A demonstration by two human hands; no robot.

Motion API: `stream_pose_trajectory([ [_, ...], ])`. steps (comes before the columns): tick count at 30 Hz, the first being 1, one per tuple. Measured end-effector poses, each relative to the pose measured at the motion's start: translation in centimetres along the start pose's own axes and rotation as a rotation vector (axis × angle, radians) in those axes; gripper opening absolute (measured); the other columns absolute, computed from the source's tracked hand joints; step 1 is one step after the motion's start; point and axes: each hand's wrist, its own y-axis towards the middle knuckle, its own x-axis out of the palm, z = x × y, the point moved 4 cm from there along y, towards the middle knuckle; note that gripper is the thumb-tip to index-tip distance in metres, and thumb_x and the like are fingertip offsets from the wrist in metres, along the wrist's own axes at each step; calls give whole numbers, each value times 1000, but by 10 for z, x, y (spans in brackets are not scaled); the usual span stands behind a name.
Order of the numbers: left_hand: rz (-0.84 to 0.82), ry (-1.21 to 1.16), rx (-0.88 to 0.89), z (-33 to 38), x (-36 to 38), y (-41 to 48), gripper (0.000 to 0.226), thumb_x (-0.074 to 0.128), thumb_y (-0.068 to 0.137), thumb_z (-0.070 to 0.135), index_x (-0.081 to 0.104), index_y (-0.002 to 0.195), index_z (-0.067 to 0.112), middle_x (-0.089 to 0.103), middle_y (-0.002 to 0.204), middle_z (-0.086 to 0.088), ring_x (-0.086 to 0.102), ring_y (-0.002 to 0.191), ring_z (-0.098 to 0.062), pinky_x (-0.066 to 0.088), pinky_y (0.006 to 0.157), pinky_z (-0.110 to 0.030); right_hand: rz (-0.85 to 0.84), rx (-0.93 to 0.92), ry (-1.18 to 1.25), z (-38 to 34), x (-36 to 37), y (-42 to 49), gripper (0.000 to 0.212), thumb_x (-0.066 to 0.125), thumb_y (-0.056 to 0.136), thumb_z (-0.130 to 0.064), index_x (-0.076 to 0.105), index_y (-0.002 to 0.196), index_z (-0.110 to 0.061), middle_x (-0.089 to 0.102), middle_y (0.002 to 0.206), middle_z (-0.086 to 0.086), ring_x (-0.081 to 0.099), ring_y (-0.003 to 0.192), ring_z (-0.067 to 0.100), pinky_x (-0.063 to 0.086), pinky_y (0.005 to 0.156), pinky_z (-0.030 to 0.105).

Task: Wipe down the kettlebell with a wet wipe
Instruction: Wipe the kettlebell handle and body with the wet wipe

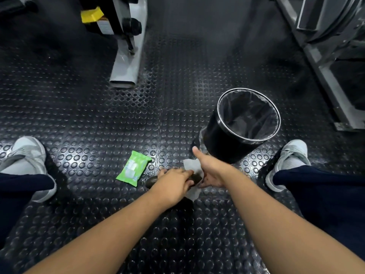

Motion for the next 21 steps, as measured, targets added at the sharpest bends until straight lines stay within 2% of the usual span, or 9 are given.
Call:
stream_pose_trajectory([
  [3,13,-4,-11,2,-1,-1,34,38,107,46,53,134,32,62,128,6,52,125,-20,24,112,-50,20,-56,-23,16,14,16,71,36,94,-81,67,124,-24,77,88,-1,71,81,19,54,83,37],
  [4,15,-19,-15,2,-2,-1,31,39,107,46,54,130,32,62,125,7,52,124,-19,23,112,-50,17,-74,18,23,17,19,70,35,94,-80,70,119,-26,76,86,-4,69,79,15,53,84,36],
  [8,6,-87,-29,-2,-3,1,33,42,106,46,53,135,36,63,128,10,52,125,-14,21,113,-50,40,-64,181,38,14,22,79,35,95,-79,68,121,-11,78,86,3,72,72,15,52,71,32],
  [10,13,-105,-32,-2,-4,0,34,44,106,45,52,137,36,62,131,10,52,127,-14,20,114,-50,9,-39,83,28,12,18,84,31,95,-80,64,115,-6,73,80,8,68,65,18,51,64,30],
  [12,16,-107,-34,-2,-5,0,34,45,106,45,52,137,34,61,134,10,50,129,-14,19,115,-50,-43,-13,-80,7,8,8,83,26,97,-78,61,113,-4,69,85,16,66,69,24,55,73,34],
  [14,16,-110,-38,0,-6,1,35,46,105,45,52,138,33,61,133,9,51,129,-15,18,115,-49,-45,18,-197,-12,2,0,75,30,97,-77,53,128,-13,72,101,24,73,86,33,57,87,46],
  [16,22,-115,-42,1,-7,1,35,47,105,45,54,136,32,61,130,8,51,127,-16,17,113,-48,-31,25,-279,-19,5,0,73,32,95,-80,48,137,-23,71,112,22,74,98,39,58,88,48],
  [19,20,-103,-52,2,-7,1,34,47,105,44,54,135,29,59,131,7,49,129,-16,15,117,-50,12,-22,-333,-2,17,15,76,34,87,-88,64,113,-23,71,102,8,69,88,24,50,84,37],
  [21,7,-104,-56,2,-6,1,34,45,105,45,53,135,31,58,132,8,47,131,-15,13,119,-52,-22,-39,-183,16,21,17,78,34,87,-88,70,104,-21,72,89,2,68,75,15,51,77,31],
])
